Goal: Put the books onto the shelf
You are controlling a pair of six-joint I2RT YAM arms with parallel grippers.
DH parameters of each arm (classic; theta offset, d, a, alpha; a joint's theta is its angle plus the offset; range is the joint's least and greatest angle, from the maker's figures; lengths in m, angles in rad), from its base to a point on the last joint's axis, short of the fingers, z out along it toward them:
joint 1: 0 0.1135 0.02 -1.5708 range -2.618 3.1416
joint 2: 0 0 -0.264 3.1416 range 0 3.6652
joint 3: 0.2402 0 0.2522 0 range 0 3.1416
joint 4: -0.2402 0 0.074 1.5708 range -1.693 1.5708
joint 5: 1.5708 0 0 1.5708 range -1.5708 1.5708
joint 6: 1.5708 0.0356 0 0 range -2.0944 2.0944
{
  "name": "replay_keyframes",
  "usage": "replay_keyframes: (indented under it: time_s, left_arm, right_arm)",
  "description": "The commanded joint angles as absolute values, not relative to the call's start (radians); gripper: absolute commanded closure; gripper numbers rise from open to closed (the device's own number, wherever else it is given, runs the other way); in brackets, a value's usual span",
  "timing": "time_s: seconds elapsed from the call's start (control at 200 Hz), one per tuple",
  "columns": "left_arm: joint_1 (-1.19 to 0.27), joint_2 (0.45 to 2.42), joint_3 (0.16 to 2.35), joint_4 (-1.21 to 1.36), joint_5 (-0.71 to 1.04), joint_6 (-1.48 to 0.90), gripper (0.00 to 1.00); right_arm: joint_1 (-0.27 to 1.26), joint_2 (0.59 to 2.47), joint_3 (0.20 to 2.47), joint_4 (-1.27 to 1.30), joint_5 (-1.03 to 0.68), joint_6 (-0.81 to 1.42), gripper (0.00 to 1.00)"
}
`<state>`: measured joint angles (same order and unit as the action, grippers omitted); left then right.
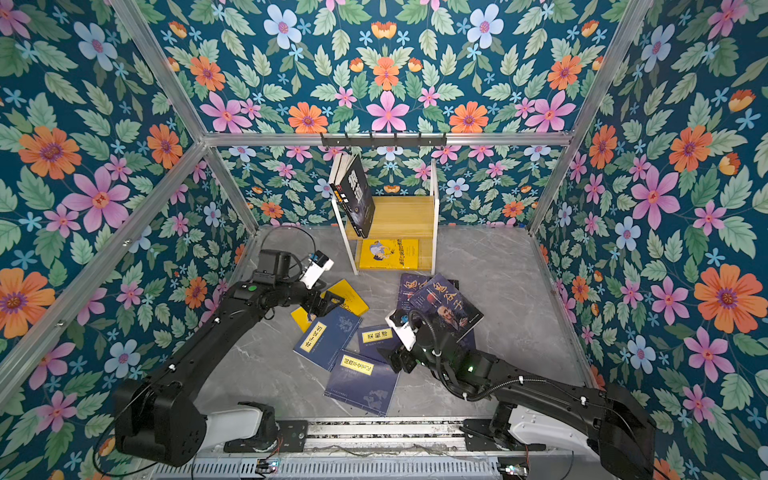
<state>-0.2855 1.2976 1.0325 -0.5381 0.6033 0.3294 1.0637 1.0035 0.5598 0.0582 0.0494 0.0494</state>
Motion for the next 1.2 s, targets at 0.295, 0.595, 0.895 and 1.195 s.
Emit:
replay_keyframes:
  time_s: [0.295,0.595,0.895,1.195]
  left_arm:
    - [-0.439,1.368,0.947,-0.655,0.561,0.555,0.12]
    - [-0.518,1.42,0.899,-0.658,0.424,0.592,0.29]
    - [-0.544,1.435,0.863,-0.67,0.419,0.62,0.39]
    - [-0.553,1.452,0.867,-0.703,0.417,0.654,0.38]
  right_arm:
    - [1.285,1.227,0.658,-0.118,0.013,-0.213,0.11]
    - [1.324,1.53,0.808,-0.104,0.016,-0.201,0.12]
    - [1.353,1.626,0.863,-0.102,0.007,-0.199,0.14]
    - [1.356,1.637,0.852,-0.093,0.033,-0.204,0.14]
